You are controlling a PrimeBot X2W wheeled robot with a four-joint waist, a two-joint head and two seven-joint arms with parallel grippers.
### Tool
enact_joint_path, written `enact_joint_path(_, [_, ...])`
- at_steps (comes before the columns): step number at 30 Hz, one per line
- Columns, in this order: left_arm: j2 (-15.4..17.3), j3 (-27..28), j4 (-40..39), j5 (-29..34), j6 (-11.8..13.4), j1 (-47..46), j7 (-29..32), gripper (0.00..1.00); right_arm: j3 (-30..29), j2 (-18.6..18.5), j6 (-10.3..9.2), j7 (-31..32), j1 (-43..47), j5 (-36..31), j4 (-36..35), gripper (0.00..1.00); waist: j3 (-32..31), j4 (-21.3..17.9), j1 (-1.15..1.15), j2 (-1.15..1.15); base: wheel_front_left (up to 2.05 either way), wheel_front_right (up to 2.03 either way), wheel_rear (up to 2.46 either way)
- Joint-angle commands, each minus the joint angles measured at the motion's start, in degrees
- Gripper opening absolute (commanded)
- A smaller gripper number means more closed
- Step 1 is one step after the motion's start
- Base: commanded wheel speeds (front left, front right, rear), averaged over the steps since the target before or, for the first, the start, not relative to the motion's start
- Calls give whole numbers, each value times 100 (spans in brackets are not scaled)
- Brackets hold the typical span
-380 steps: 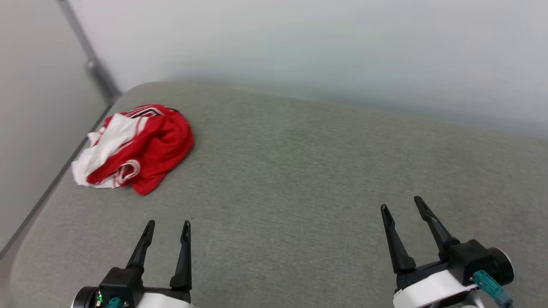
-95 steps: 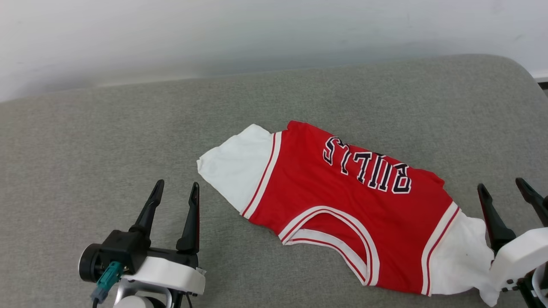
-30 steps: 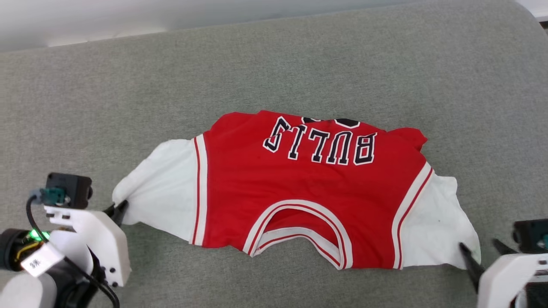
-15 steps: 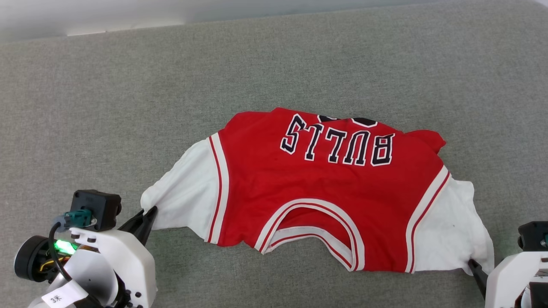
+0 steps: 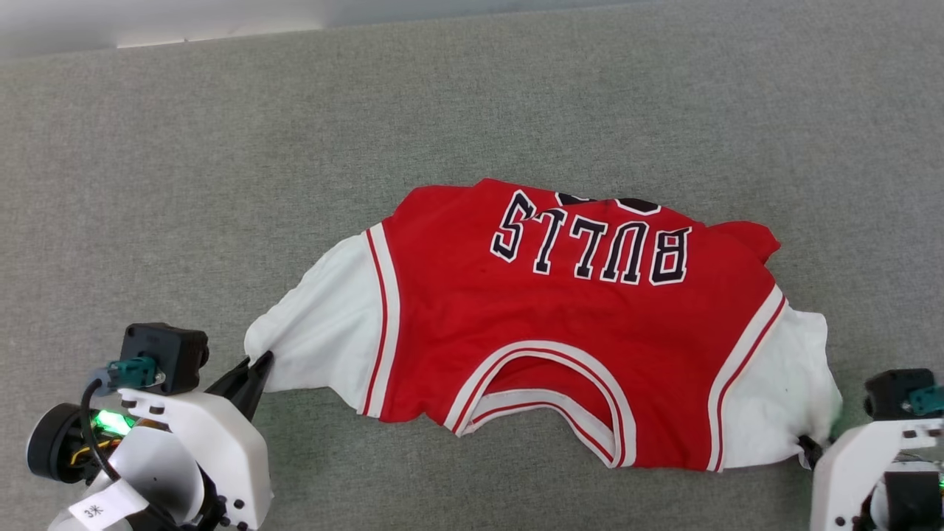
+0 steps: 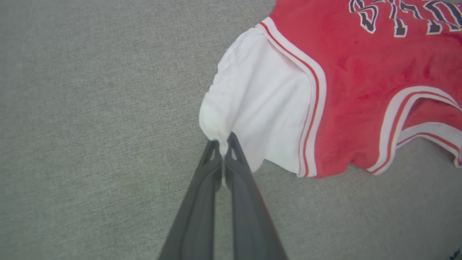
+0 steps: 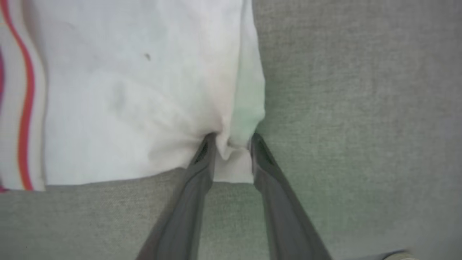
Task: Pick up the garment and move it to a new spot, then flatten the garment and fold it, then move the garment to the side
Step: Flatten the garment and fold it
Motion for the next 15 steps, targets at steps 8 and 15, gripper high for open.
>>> enact_joint_path(8, [-17,86,245,-148,-48,89,-177,0,200,-29,53,-198,-183,135,265,0,-263,13,1,0,0,0,0])
enact_joint_path(15, [69,267,87,-147,-100,41,-483,0,-64,-389,45,-249,-358,293,-355,0,-592,-45,1,0,0,0,0])
